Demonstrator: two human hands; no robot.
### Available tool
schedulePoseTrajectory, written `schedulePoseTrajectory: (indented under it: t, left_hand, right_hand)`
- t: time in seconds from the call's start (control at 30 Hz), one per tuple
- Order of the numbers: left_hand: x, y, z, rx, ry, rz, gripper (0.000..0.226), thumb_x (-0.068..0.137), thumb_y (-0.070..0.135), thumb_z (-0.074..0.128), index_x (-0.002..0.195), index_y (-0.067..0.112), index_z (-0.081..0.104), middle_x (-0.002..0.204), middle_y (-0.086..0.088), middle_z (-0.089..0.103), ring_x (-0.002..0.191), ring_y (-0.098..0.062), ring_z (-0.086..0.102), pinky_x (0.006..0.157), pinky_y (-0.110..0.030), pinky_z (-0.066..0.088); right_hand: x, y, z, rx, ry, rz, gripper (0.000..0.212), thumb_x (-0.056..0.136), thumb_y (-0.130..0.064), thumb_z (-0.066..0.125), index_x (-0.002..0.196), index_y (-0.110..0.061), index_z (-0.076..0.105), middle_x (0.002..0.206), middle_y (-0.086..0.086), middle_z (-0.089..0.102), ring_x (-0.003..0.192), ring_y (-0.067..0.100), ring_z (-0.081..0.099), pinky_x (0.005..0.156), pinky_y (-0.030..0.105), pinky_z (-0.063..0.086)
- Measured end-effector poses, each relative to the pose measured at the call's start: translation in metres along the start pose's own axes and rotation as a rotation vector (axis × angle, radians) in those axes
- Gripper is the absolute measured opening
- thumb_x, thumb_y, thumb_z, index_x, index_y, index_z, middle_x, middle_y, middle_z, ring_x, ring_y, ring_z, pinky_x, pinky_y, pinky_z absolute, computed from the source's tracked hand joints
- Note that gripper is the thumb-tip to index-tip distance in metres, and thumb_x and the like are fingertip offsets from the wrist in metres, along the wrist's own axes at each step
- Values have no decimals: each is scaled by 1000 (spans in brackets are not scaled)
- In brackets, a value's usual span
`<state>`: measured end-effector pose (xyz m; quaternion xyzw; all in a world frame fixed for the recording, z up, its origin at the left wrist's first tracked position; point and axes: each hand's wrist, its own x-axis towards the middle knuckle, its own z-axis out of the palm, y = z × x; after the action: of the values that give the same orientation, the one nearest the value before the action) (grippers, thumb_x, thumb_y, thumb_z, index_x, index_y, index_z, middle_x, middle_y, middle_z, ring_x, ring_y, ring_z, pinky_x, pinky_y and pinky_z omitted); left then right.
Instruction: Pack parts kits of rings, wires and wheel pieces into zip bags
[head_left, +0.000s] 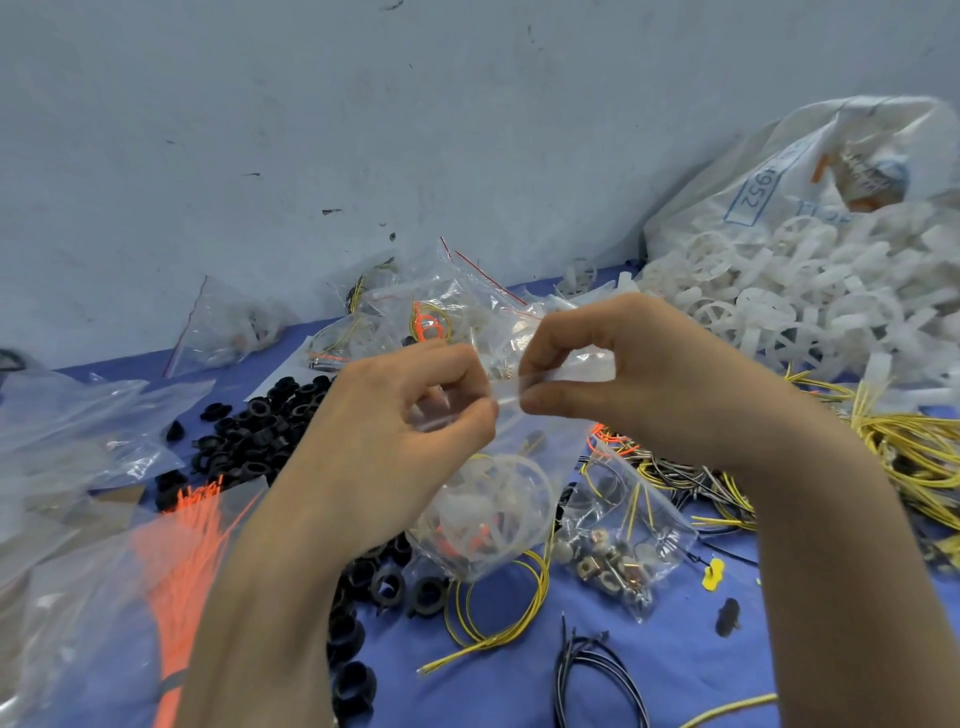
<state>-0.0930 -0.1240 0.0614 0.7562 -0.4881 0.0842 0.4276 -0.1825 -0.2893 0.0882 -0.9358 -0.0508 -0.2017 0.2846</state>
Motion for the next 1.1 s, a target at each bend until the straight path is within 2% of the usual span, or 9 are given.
schedulePoseTrajectory:
  t: [0.07, 0.2, 0.3, 0.47, 0.6, 0.73, 0.83, 0.93, 1.1]
  left_hand:
    - [0, 0, 1, 21, -6, -3, 12, 76, 31, 59, 70, 20, 57, 61, 17, 52, 60, -3, 45, 59, -8, 36]
    - [1, 1, 2, 58, -42, -7, 19, 78, 41, 60, 68, 24, 58, 61, 18, 55, 60, -1, 49, 57, -13, 35]
    - [-1, 0, -1, 27, -38, -24, 15, 78, 38, 61, 69, 26, 58, 58, 20, 53, 57, 2, 48, 57, -9, 34]
    - [-2, -2, -6, -4, -59, -87, 17, 76, 39, 61, 75, 22, 61, 62, 14, 57, 58, 0, 48, 57, -12, 36]
    - [-6, -2, -9, 17, -109, -117, 9, 79, 36, 64, 78, 27, 61, 51, 14, 52, 47, -2, 45, 49, -9, 34]
    - [-7, 0, -9, 25, -102, -78, 19, 79, 40, 71, 71, 26, 61, 47, 11, 45, 46, -5, 40, 46, -11, 30]
    - [-7, -1, -10, 1, -88, -55, 24, 80, 35, 74, 67, 20, 60, 52, 10, 45, 49, -5, 40, 51, -6, 33]
    - [-7, 0, -10, 2, -85, -56, 22, 74, 38, 64, 70, 17, 59, 60, 7, 48, 54, -4, 42, 54, -8, 34]
    - [-7, 3, -6, 20, -118, -79, 19, 76, 45, 56, 76, 27, 60, 48, 3, 42, 46, -7, 36, 46, -15, 28]
  right_hand:
    - [-2, 1, -2, -53, -28, 7, 11, 82, -23, 68, 75, -28, 62, 76, -17, 65, 77, -7, 56, 72, 8, 38]
    - [-2, -2, 1, -91, -32, -7, 14, 83, -21, 68, 75, -28, 60, 73, -18, 62, 72, -12, 52, 68, 5, 34]
    - [-2, 1, -1, -70, -31, 34, 12, 82, -25, 70, 74, -30, 62, 74, -18, 63, 75, -10, 53, 69, 5, 35]
    - [-5, 3, -4, -73, -12, 50, 13, 80, -22, 72, 72, -24, 62, 72, -21, 62, 73, -9, 52, 65, 6, 35]
    - [-2, -7, 4, -84, -26, -6, 12, 79, -18, 74, 72, -21, 64, 68, -19, 60, 69, -11, 50, 65, 3, 34]
    - [3, -12, 12, -131, -28, -22, 8, 79, -23, 73, 77, -23, 66, 75, -13, 63, 72, -1, 51, 69, 9, 36]
    - [0, -9, 5, -2, -15, -13, 10, 78, -18, 74, 76, -25, 68, 78, -11, 68, 78, -2, 58, 73, 10, 41]
    - [-5, -7, -2, 36, -17, 2, 14, 78, -17, 73, 73, -28, 66, 80, -12, 69, 74, -7, 58, 67, 8, 39]
    - [-4, -8, 0, -57, -89, -29, 14, 87, -12, 65, 80, -23, 59, 78, -15, 61, 70, -10, 50, 67, 6, 35]
